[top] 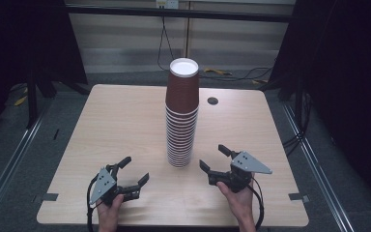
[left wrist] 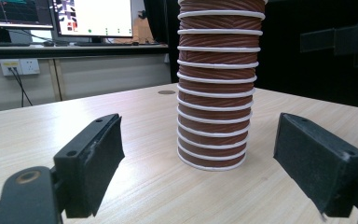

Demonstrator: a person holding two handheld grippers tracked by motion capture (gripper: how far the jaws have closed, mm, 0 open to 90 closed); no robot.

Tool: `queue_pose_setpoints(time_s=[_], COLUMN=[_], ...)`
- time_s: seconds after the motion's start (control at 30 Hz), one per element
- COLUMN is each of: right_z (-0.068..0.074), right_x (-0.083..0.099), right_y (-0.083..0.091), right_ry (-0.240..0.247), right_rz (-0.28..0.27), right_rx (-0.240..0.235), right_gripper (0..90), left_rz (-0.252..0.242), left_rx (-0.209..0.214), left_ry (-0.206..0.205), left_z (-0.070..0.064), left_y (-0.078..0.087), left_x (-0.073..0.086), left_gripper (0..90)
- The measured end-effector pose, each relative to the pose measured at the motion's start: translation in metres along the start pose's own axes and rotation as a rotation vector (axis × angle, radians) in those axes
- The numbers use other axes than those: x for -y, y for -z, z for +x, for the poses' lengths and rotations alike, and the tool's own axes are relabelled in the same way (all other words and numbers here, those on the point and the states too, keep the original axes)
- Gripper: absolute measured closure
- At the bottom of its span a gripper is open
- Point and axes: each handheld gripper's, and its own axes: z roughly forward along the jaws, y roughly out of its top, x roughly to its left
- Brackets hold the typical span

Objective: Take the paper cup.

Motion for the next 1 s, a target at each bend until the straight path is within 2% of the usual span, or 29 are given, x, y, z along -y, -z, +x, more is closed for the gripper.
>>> queue_pose_setpoints(time_s=[0.17,0.23,0.33,0.47,0.7,0.87,1.0], right_z=[0.003,0.003,0.002,0.003,0.002,0.0,0.0], right_x=[-0.015,-0.02,-0.028,-0.039,-0.053,-0.062,-0.069], right_y=[-0.004,-0.006,-0.008,-0.009,-0.01,-0.01,-0.009], right_ry=[0.027,0.017,0.033,0.043,0.059,0.064,0.071], right_rz=[0.015,0.026,0.042,0.05,0.035,0.004,-0.017], right_rx=[-0.042,-0.058,-0.08,-0.094,-0.065,-0.053,-0.012], right_gripper=[13.9,13.8,13.7,14.1,14.0,14.0,13.4], left_rz=[-0.002,-0.002,-0.003,-0.003,-0.003,-0.003,-0.004], left_rx=[0.002,0.003,0.004,0.004,0.006,0.007,0.009], left_ry=[0.001,0.001,0.001,0.0,0.001,0.001,0.001], left_z=[0.0,0.0,0.0,0.0,0.0,0.0,0.0], left_y=[0.0,0.0,0.0,0.0,0.0,0.0,0.0], left_x=[0.0,0.0,0.0,0.0,0.0,0.0,0.0], left_gripper=[15.5,15.5,15.5,15.5,15.5,15.5,15.5])
